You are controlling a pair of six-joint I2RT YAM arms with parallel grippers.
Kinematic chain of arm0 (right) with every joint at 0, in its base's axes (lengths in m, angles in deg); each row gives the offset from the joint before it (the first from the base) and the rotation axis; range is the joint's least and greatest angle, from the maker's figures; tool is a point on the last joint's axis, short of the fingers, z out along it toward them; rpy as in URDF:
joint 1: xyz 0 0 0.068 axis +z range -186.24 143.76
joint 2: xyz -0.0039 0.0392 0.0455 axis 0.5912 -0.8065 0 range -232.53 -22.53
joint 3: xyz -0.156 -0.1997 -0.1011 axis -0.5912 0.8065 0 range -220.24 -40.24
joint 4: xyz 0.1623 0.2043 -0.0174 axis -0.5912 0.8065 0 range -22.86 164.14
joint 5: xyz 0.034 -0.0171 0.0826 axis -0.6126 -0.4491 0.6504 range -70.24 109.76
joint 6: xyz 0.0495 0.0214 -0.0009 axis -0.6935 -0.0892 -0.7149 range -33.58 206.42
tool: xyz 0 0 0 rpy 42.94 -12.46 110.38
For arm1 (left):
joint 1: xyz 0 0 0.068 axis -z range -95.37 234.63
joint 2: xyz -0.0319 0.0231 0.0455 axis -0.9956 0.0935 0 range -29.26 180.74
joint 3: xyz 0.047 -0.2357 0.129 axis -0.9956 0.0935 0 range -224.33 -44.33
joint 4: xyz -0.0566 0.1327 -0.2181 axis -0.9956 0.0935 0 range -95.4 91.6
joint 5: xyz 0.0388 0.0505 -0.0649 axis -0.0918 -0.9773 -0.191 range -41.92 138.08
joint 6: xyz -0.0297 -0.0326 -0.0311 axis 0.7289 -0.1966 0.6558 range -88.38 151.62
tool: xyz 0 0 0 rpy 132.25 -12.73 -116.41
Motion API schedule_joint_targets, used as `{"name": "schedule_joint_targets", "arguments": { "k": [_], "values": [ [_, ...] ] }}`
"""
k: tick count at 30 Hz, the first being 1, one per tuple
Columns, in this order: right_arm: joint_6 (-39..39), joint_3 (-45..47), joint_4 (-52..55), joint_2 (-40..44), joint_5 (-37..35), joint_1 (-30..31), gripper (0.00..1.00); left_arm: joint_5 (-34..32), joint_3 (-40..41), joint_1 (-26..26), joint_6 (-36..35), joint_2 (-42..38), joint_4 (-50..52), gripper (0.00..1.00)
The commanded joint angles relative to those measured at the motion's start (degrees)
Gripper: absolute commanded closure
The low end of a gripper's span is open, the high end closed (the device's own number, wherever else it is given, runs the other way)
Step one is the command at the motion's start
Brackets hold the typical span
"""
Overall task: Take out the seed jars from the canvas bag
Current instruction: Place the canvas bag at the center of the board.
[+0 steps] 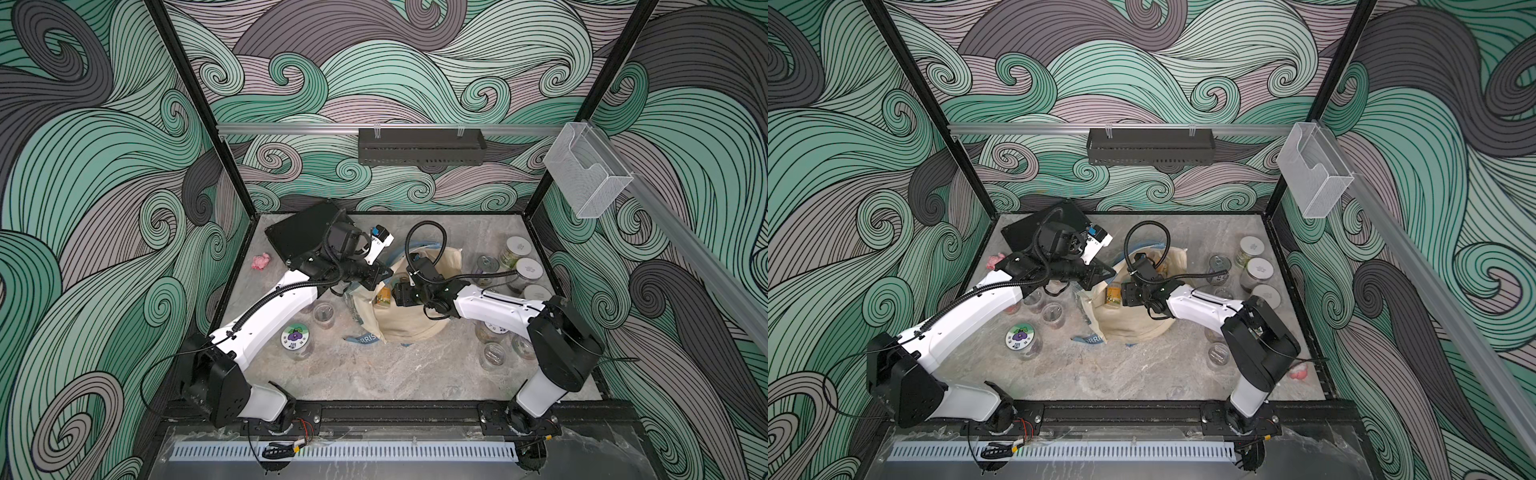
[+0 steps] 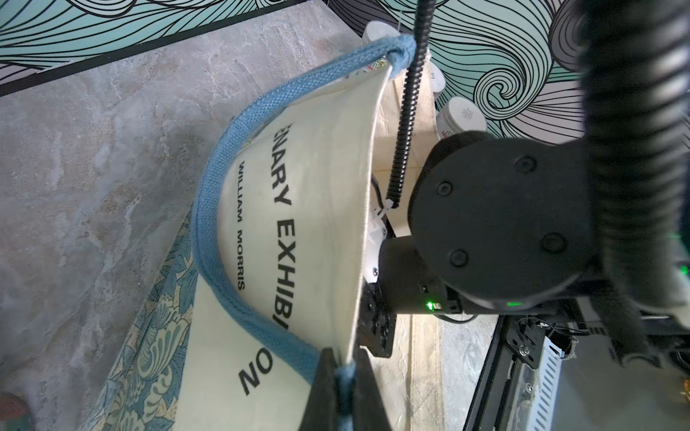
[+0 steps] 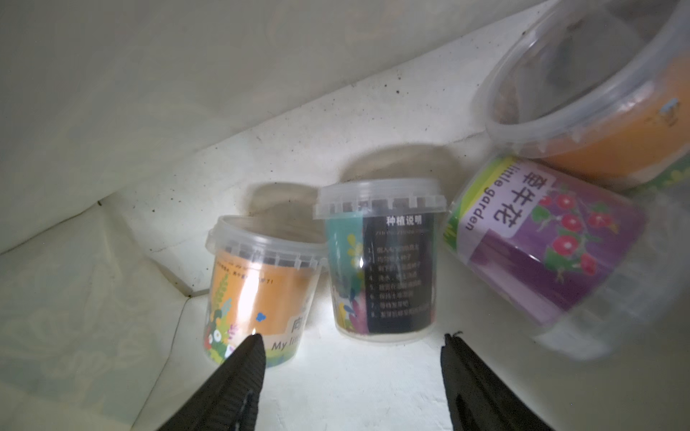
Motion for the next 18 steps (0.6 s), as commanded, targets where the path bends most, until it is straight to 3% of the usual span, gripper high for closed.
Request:
{"name": "schedule_joint_targets", "arguments": {
  "k": [1,11,14,18],
  "values": [
    [0.97,-1.42,-1.66,-2.29,-1.39,-0.33,0.26,1.07,-1.4,0.4,-0.69,0.26,-1.05,1.0],
    [0.27,-2.38,-4.53,-8.1,-0.49,-1.97,0.26,-0.09,-1.21,0.34,-0.89,-0.25,-0.87,1.0],
    [0.31,-2.59,-5.59,-9.47,0.79,-2.9,0.27,-3.33,-1.51,0.06,2.4,-0.09,-0.74,1.0],
    [0.49,-3.01,-6.5,-10.61,2.2,-3.8,0.29,0.96,-2.62,-1.25,4.43,1.92,-0.65,1.0]
  ]
}}
